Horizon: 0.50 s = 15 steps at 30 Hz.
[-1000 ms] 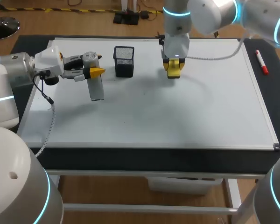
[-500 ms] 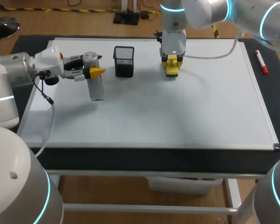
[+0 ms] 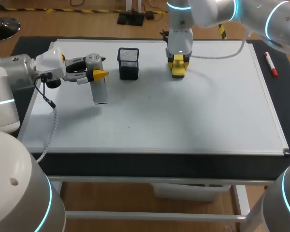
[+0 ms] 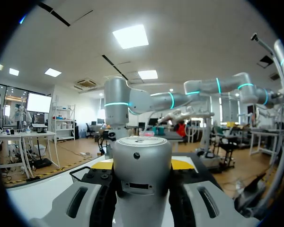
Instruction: Pick up the inspection probe, press it on each red-marked spot on the whiteboard one by one, put down the probe, pick up the eraser, and wipe off all the red marks.
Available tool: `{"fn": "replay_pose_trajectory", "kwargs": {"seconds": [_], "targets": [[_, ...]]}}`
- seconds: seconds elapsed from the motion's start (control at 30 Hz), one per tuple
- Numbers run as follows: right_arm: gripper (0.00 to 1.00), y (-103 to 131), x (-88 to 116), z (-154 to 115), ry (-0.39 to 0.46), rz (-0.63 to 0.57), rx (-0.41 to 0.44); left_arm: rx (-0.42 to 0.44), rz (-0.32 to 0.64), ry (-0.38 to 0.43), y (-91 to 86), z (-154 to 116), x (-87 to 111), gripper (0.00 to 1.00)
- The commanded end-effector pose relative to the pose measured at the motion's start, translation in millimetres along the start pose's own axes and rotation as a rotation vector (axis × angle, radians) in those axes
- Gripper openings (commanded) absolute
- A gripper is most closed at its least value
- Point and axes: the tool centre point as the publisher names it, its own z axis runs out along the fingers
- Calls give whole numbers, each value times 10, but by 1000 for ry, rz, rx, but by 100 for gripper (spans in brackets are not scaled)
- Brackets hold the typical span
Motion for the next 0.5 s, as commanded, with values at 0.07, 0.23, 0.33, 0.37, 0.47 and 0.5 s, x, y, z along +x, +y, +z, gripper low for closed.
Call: {"fn": "replay_pose_trajectory", "kwargs": {"seconds": [0.07,0.23,0.33,0.37,0.47,0.5], "targets": [[0,-9,-16,8,5,-4,9,3,2,1,1,-1,-2,0],[0,19,-31,49,12,-9,16,3,2,1,1,-1,-2,0],[0,24,-39,68,11,-13,16,3,2,1,1,-1,-2,0],[0,25,-40,69,12,-14,17,3,2,1,1,-1,-2,0],[0,24,-44,73,20,-19,25,3,2,1,1,-1,-2,0],[0,22,-44,74,22,-21,29,3,2,1,1,-1,-2,0]]}}
